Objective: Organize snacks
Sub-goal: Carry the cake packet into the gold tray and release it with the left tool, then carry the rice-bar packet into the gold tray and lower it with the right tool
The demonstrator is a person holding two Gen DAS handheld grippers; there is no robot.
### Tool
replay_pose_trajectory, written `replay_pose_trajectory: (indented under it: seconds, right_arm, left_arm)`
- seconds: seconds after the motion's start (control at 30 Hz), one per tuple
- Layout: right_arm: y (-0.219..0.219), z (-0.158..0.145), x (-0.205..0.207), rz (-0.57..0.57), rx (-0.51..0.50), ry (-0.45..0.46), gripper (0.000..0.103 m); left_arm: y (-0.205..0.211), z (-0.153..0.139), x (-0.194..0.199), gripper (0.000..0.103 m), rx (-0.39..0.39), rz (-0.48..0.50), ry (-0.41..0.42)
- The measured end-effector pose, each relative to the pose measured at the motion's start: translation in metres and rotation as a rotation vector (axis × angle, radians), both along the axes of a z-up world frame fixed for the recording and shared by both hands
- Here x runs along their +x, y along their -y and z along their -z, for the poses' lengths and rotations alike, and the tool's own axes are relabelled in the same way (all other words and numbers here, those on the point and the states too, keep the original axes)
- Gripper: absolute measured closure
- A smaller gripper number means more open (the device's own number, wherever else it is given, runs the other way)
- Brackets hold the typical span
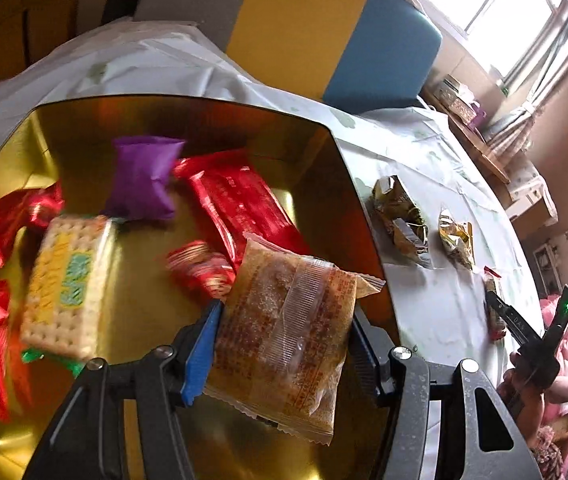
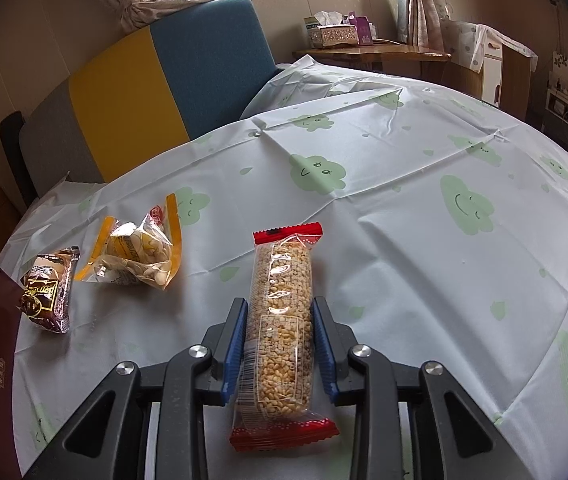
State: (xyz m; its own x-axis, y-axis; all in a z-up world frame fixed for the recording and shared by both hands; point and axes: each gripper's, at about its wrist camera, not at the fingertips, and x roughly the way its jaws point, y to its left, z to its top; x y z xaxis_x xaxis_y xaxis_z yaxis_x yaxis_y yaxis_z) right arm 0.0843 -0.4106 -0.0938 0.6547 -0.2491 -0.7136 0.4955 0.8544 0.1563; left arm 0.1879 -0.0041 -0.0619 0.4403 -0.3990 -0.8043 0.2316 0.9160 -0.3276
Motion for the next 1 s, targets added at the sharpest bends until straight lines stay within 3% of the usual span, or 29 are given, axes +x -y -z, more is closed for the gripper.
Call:
replay_pose_trajectory:
  seconds: [0.2,0.37,0.53,0.67,0.8,0.9,1.0]
  right_arm:
    - [0.0,0.0,0.0,0.0,-0.001,-0.001,0.07]
    - [0.0,0.0,-0.001,0.001,-0.007,-0.004,0.07]
    - [-0.001,-0.001,0.0,0.002,-0.015,-0.01,0.07]
    - [-0.003,-0.001,0.0,0.003,-0.021,-0.015,0.071]
    - [0.001,-0.004,-0.003,0.013,0.0,0.001,0.073]
    - [0.003,-0.014,-0.014,0.027,-0.008,0.038,0.073]
    - [-0.002,-0.026,-0.024,0.003,-0.015,0.054,0.073]
  left_arm:
    - [0.013,-0.001,-0.004,0.041,-0.018,0.048,0.013]
    - [0.006,0.004,0.001,0.038,0.016,0.005,-0.01]
    - [-0.013,0.008,-0.009,0.038,-0.04,-0.018,-0.04]
    - [-0.006,0.009,-0.013,0.042,0.017,0.014,-0.008]
    - [0.009,0.015,-0.005,0.042,0.026,0.046,-0.029]
    - [0.011,0.009,-0.006,0.037,0.036,0.05,-0.039]
    - [-0.001,-0.003,-0.015,0.024,0.034,0.03,0.015]
